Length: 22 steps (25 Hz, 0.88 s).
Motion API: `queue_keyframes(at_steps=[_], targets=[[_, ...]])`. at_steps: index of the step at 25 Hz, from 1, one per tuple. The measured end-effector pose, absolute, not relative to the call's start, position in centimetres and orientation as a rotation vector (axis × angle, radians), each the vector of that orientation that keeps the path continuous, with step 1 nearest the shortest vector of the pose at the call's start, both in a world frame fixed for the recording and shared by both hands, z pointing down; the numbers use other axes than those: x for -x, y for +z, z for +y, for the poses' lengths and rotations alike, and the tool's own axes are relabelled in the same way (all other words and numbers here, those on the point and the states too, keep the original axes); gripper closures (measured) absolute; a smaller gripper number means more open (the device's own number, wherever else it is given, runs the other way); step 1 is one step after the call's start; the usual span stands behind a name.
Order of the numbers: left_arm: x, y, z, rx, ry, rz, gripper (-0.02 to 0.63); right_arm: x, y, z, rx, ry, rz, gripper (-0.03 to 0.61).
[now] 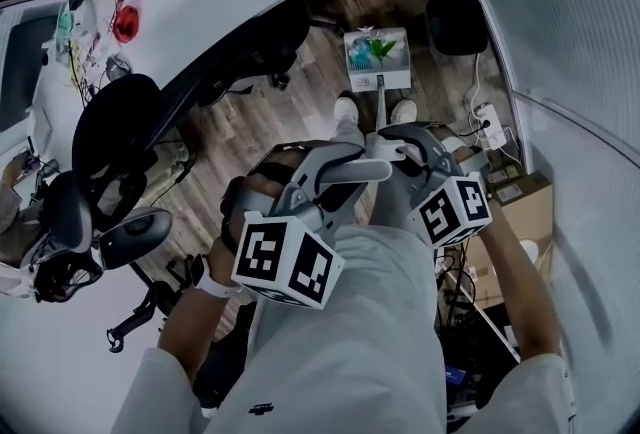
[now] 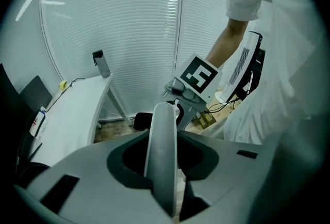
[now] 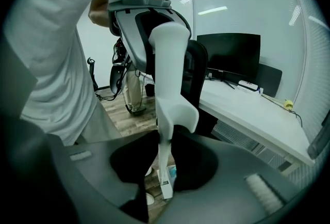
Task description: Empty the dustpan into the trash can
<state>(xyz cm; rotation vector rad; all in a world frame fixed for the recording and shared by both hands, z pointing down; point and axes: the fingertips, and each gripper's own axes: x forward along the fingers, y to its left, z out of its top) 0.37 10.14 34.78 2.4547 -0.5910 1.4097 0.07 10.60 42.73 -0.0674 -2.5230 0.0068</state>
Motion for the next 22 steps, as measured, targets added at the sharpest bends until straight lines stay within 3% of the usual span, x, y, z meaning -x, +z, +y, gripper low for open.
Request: queue_keyframes(at_steps=[22], targets=[[-1.6, 24.4, 8.5, -2.625, 1.395, -0.590, 0.500, -1.0, 32.5, 8.8, -0.126, -0.024, -2.556, 0.489]])
